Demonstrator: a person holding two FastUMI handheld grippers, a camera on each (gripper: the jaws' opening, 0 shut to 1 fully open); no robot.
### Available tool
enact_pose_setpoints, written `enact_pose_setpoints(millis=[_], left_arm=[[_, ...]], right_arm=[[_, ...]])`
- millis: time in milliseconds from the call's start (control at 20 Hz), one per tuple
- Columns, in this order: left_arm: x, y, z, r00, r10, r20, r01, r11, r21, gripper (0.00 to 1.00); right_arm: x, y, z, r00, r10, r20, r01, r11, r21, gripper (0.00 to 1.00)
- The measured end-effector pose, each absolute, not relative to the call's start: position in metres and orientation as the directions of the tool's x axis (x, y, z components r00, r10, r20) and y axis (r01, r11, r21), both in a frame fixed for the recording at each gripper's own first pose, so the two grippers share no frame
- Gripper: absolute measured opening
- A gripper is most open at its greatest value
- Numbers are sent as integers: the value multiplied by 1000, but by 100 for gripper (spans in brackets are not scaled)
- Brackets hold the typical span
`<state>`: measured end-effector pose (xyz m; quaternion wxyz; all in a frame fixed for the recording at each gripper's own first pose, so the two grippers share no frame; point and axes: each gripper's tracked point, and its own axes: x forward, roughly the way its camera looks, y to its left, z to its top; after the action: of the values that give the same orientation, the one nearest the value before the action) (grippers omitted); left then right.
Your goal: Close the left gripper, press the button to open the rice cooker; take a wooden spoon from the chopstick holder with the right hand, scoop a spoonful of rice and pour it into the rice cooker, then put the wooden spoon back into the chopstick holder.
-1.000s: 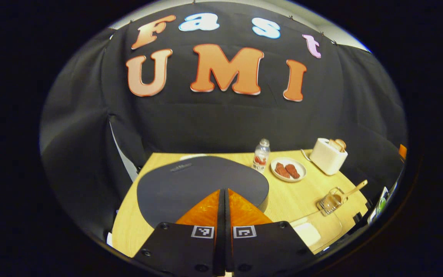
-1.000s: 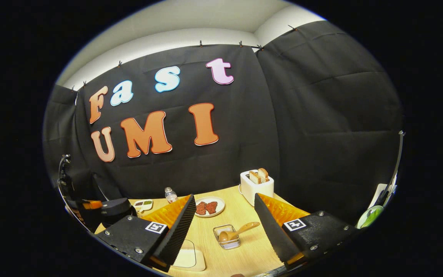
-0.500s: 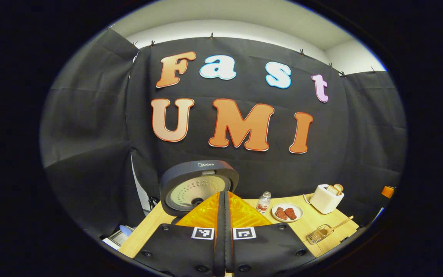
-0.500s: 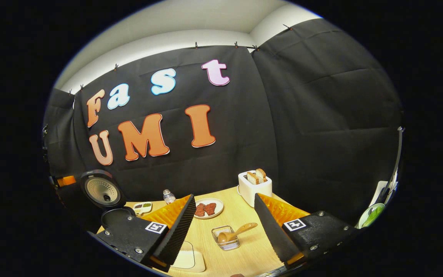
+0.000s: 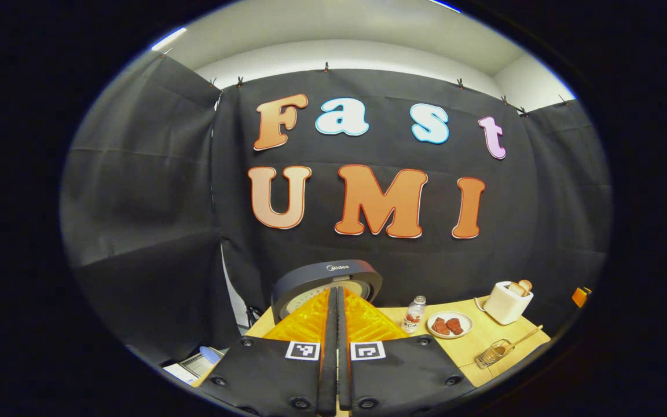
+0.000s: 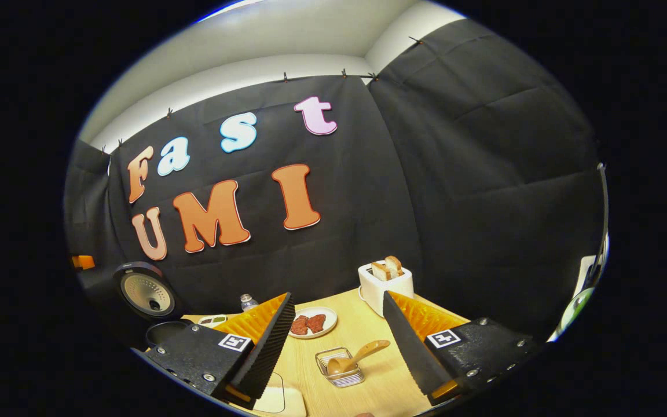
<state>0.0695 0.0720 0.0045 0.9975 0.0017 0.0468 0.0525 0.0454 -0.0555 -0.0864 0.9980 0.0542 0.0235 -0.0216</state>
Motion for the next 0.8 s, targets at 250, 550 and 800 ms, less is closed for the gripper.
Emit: enact_pose_setpoints(millis=[250,550,800], left_arm=[[56,74,19,995,97,-37,-98,995,-34,61],[40,90,42,985,165,49,-164,986,-18,92],[24,106,45,971,228,68,-229,973,8,95]], right_arm=[[71,-89,-122,995,-99,-28,101,986,129,95],[94,-96,-174,990,-87,-110,106,978,178,95],[105,-94,-214,982,-64,-179,108,963,247,95]])
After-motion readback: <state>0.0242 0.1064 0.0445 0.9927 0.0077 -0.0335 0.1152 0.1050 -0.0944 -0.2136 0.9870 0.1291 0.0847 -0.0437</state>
